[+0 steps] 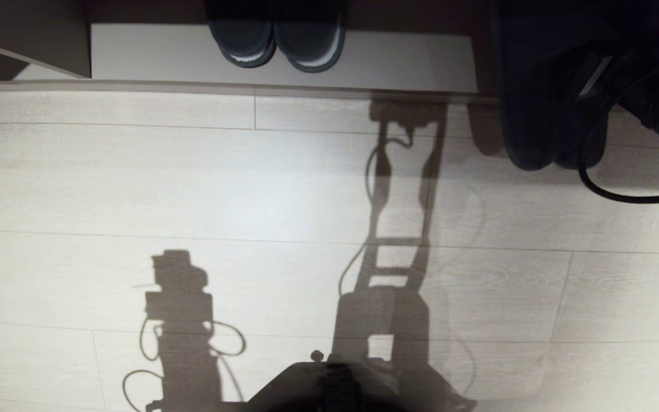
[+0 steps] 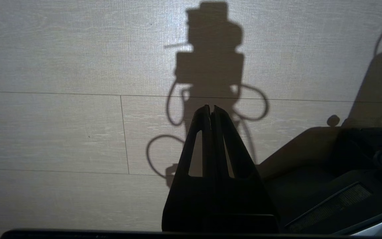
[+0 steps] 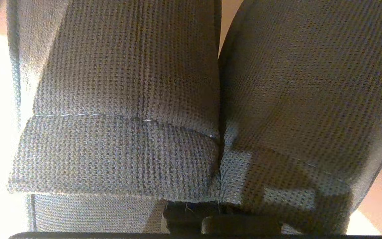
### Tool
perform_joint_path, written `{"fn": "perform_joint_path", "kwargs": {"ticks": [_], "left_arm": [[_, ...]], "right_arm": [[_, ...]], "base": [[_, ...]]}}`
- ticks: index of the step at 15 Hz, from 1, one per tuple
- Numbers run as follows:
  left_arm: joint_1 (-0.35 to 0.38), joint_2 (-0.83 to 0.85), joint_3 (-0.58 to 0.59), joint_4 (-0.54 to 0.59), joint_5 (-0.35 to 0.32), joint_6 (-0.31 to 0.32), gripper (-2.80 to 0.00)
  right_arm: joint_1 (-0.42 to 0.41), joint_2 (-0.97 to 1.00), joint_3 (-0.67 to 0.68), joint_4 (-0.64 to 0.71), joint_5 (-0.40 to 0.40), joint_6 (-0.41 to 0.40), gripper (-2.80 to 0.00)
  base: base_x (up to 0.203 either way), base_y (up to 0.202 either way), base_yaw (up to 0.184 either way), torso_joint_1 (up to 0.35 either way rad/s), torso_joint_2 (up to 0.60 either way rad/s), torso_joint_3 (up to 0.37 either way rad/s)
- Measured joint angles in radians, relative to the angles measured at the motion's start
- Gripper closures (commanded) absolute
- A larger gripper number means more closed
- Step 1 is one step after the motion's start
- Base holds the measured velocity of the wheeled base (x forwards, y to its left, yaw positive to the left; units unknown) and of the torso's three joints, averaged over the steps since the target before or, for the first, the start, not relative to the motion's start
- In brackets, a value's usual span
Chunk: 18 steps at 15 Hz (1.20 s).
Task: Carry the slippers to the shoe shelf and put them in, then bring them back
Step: Place the slippers into the shoe cabinet
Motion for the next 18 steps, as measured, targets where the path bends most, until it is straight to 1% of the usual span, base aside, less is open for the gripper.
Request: {"fn": "perform_joint_path", "kwargs": {"ticks": [5,10,11,18], "left_arm": [[0.000,0.000,0.000,0.001,0.000,-0.001,0.00],[0.000,0.000,0.000,0.001,0.000,-0.001,0.00],[0.000,0.000,0.000,0.001,0.000,-0.001,0.00],[0.000,0.000,0.000,0.001,0.001,-0.001,0.00]], "right_arm": [[-0.004,0.127,-0.222,0.061,0.022,0.003,0.00],[-0.020,0.219,-0.366,0.074,0.037,0.012,0.00],[-0.022,0.232,-0.382,0.074,0.037,0.018,-2.80],[-0.024,0.256,-0.396,0.071,0.042,0.030,-2.80]], "base": [[0.000,0.000,0.000,0.000,0.00,0.000],[0.000,0.000,0.000,0.000,0.00,0.000],[0.000,0.000,0.000,0.000,0.00,0.000],[0.000,0.000,0.000,0.000,0.00,0.000]]}}
